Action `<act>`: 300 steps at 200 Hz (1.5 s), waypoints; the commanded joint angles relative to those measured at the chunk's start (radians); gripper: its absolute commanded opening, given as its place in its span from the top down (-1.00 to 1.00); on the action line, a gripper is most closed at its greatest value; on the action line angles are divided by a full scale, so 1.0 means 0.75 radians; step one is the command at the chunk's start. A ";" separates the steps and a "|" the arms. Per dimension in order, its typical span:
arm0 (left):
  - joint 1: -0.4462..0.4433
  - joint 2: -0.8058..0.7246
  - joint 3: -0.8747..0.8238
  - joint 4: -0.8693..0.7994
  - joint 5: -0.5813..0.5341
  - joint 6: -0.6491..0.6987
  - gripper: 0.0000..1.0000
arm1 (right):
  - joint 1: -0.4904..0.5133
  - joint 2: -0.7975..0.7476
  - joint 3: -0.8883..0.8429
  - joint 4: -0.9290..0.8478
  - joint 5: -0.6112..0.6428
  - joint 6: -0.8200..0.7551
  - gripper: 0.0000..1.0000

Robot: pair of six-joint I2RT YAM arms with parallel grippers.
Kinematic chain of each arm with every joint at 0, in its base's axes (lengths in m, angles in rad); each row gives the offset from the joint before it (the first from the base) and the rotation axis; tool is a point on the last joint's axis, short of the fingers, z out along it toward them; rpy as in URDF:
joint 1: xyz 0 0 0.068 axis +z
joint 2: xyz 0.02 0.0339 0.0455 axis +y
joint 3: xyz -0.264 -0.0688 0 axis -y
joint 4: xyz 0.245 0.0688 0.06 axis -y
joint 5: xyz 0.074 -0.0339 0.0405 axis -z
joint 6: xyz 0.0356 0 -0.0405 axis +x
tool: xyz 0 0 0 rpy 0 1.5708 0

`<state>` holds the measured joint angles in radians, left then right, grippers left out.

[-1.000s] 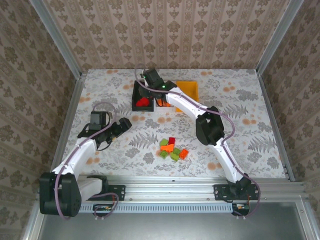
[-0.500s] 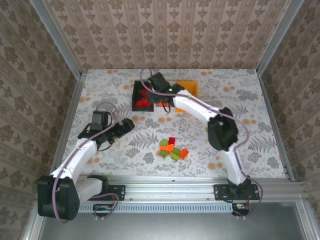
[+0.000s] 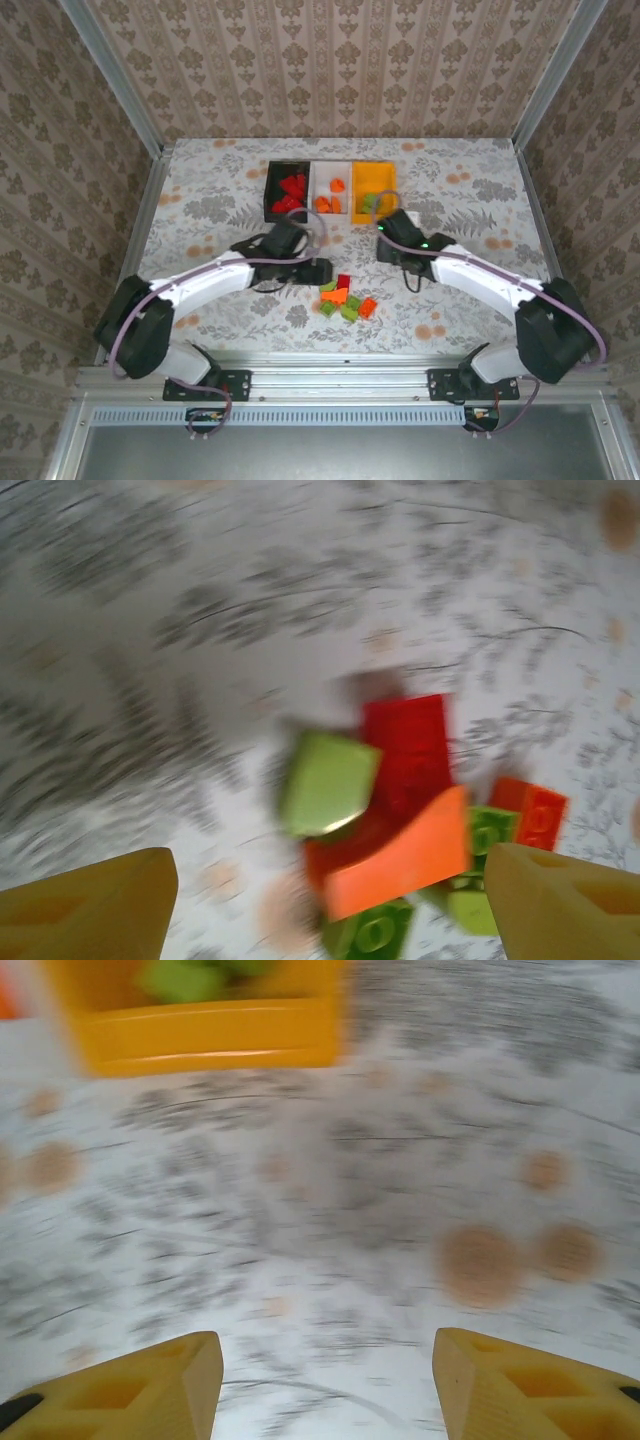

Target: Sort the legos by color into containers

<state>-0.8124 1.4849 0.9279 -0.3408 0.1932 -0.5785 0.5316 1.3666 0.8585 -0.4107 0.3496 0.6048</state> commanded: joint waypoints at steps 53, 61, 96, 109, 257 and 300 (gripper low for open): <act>-0.273 0.271 0.301 -0.444 -0.394 -0.156 -0.89 | -0.150 -0.186 -0.139 0.024 -0.012 0.005 -0.19; -0.293 0.279 0.311 -0.459 -0.427 -0.190 -0.89 | -0.155 -0.188 -0.146 0.032 -0.016 -0.001 -0.19; -0.306 0.344 0.303 -0.424 -0.427 -0.306 -0.81 | -0.167 -0.192 -0.170 0.069 -0.061 -0.015 -0.20; -0.306 0.363 0.295 -0.390 -0.396 -0.331 -0.75 | -0.167 -0.198 -0.177 0.071 -0.064 -0.018 -0.19; -0.312 0.401 0.274 -0.246 -0.289 -0.374 -0.70 | -0.173 -0.242 -0.218 0.098 -0.085 -0.029 -0.20; -0.314 0.436 0.267 -0.194 -0.257 -0.378 -0.67 | -0.173 -0.258 -0.221 0.087 -0.077 -0.039 -0.19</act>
<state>-1.0412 1.7924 1.1431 -0.5083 -0.0277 -0.8459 0.4084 1.1995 0.7094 -0.3458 0.2993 0.5976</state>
